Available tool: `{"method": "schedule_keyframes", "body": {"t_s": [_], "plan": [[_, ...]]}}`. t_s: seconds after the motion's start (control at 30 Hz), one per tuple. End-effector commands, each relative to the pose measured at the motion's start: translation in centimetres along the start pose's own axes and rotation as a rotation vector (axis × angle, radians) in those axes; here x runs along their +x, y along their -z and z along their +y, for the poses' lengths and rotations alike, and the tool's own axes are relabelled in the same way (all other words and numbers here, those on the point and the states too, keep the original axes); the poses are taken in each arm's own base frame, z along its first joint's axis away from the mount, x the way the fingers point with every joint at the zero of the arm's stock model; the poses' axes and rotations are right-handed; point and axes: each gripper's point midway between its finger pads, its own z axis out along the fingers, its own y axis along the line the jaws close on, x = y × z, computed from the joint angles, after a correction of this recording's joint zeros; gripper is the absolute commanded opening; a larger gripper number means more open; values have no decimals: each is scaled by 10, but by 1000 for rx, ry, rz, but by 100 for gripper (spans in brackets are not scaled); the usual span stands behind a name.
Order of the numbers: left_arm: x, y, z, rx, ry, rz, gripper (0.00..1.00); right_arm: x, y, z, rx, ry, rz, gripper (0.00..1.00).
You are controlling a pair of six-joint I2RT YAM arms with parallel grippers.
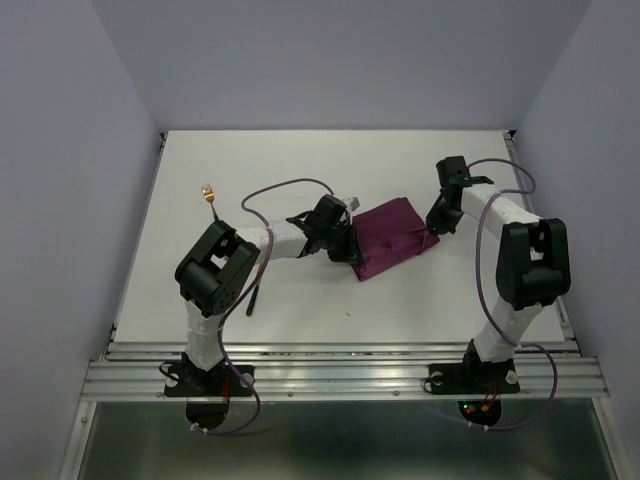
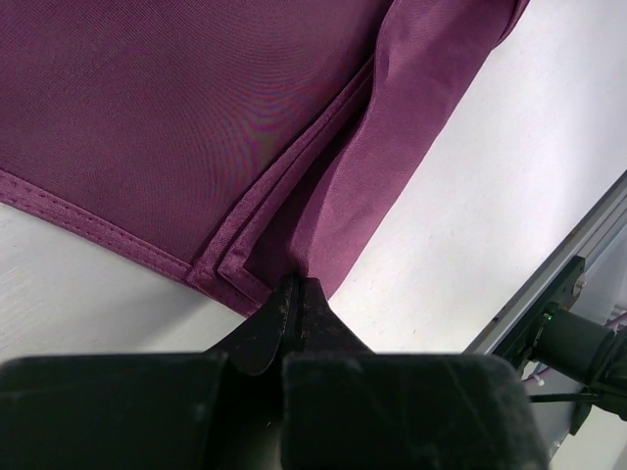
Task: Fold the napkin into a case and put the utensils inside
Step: Fold the lower triangle-folded napkin at the center of the board.
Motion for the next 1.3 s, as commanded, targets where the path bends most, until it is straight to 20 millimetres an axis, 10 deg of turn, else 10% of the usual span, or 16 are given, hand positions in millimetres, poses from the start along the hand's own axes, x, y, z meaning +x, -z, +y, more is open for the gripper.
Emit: {"method": "schedule_keyframes", "body": {"t_s": [0.0,0.33,0.7,0.9,1.27], "plan": [[-3,0,-1,23,-22,-1,0,-5,-5,14,-51,2,-8,13],[-2,-2,4,20,-20,31,0,-1,-29,21,-42,7,31,12],[6,12,26,-100,-11,77,48,6,-44,16,-17,27,46,12],[15,35,30,-161,4,110,47,0,-41,21,-49,60,27,12],[-79,65,20,-167,-29,-81,14,-2,-34,22,-74,103,14,13]]}}
